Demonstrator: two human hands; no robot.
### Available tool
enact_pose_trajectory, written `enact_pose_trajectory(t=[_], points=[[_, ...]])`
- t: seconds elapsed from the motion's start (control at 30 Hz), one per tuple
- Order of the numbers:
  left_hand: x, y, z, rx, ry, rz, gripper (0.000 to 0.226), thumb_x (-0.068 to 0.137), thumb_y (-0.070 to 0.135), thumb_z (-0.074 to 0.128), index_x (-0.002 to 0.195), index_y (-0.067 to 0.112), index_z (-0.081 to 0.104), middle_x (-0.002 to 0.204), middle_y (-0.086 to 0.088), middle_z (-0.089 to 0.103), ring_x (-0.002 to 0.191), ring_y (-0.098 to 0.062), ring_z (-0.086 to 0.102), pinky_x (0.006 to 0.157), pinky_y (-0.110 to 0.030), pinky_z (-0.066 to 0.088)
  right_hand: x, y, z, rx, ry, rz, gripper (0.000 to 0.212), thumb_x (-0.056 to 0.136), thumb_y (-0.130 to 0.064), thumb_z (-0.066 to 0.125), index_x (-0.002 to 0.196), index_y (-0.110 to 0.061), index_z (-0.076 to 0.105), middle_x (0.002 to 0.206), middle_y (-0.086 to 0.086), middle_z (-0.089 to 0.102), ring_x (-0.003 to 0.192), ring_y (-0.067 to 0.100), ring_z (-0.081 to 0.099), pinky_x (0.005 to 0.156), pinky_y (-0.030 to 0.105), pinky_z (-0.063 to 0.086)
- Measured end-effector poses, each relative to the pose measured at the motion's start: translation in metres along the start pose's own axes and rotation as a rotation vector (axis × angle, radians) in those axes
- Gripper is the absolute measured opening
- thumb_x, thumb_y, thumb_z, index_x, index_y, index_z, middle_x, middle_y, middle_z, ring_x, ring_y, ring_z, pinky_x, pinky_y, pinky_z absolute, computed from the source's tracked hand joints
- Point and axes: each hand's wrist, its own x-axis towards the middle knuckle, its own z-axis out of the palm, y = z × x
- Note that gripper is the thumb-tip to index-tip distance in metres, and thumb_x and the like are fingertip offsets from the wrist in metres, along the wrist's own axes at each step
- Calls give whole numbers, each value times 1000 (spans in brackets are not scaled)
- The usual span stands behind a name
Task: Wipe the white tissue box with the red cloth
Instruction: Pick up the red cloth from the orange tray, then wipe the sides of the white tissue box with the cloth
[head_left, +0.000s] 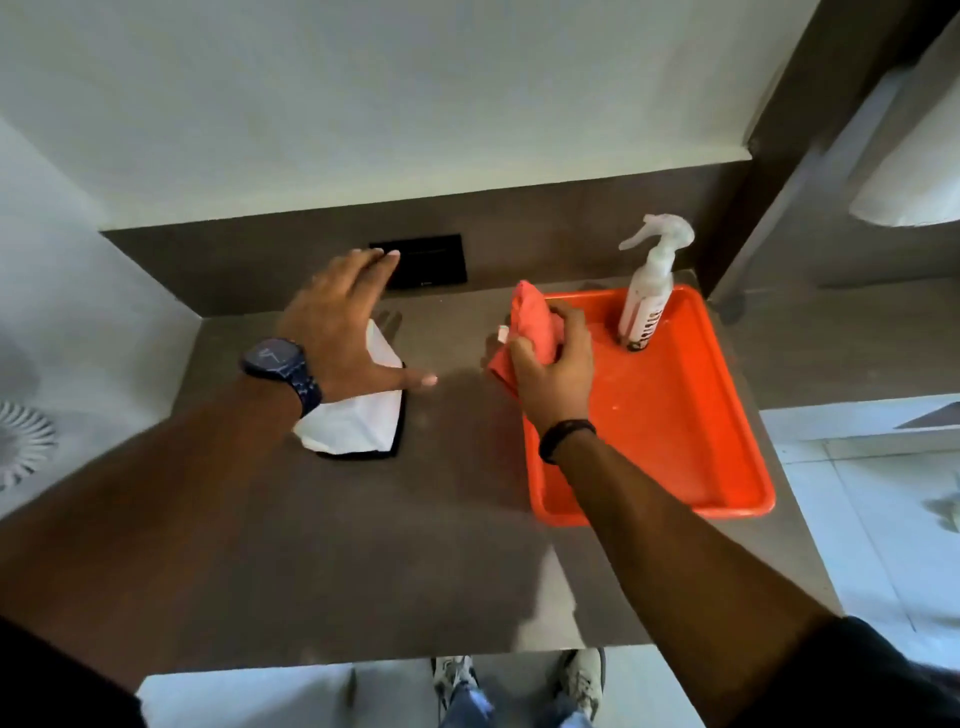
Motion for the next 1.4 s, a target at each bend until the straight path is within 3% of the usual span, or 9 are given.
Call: enact_pose_trajectory(t=[0.13,0.23,0.4,0.67,0.83,1.0,1.13,1.23,1.4], points=[[-5,-48,-11,149,-352,-61,159,20,101,50,148,31,-12,163,-3,0,148,-28,1,118,-47,8,-24,-13,63,163,-159,108,49,70,-29,60,118,-21,58,116,8,64,107,24,61,96,41,50],[-6,-68,5,265,-521,-45,164,15,94,56,149,26,-10,162,-2,4,147,-26,7,118,-45,13,-37,4,97,181,-254,208,51,74,-31,62,124,-21,57,127,12,63,119,30,59,103,51,48],[-7,-78,33,117,-413,-58,153,19,79,68,147,23,6,155,-5,23,139,-28,26,113,-45,27,-50,18,133,128,-427,292,54,91,-62,40,142,-44,40,154,-4,43,142,21,40,121,52,26],[-11,-83,42,53,-276,-26,131,19,74,73,133,30,23,136,-1,42,121,-29,45,99,-48,44,-60,15,151,262,-218,114,35,100,-41,40,130,-31,55,134,-11,52,136,19,44,117,50,34],[-12,-76,36,54,-292,-27,131,24,72,74,136,26,23,141,-4,41,125,-30,42,103,-50,42,-63,19,154,269,-187,136,47,98,-43,36,140,-26,50,147,-1,50,140,20,41,118,51,32],[-10,-67,28,46,-329,19,126,35,69,78,141,21,29,144,-4,40,131,-27,39,108,-47,36,-73,10,154,269,-152,21,45,95,-48,35,134,-32,51,136,-28,46,142,22,38,119,49,31],[-12,-62,27,23,-292,-8,128,36,52,92,141,13,30,146,-10,39,132,-32,38,109,-49,33,-71,14,155,236,-157,88,51,97,-44,35,140,-21,50,149,3,49,141,22,38,119,47,31],[-13,-60,26,43,-291,-39,132,34,46,96,142,11,28,147,-13,38,131,-35,38,109,-50,34,-64,7,154,225,-154,191,48,96,-41,35,135,-21,55,142,4,56,134,23,44,115,51,35],[-13,-61,27,52,-298,-34,132,35,54,92,143,12,28,147,-13,38,132,-34,38,110,-51,33,-76,13,151,271,-149,8,51,95,-43,36,135,-19,55,145,8,53,139,27,42,117,51,33]])
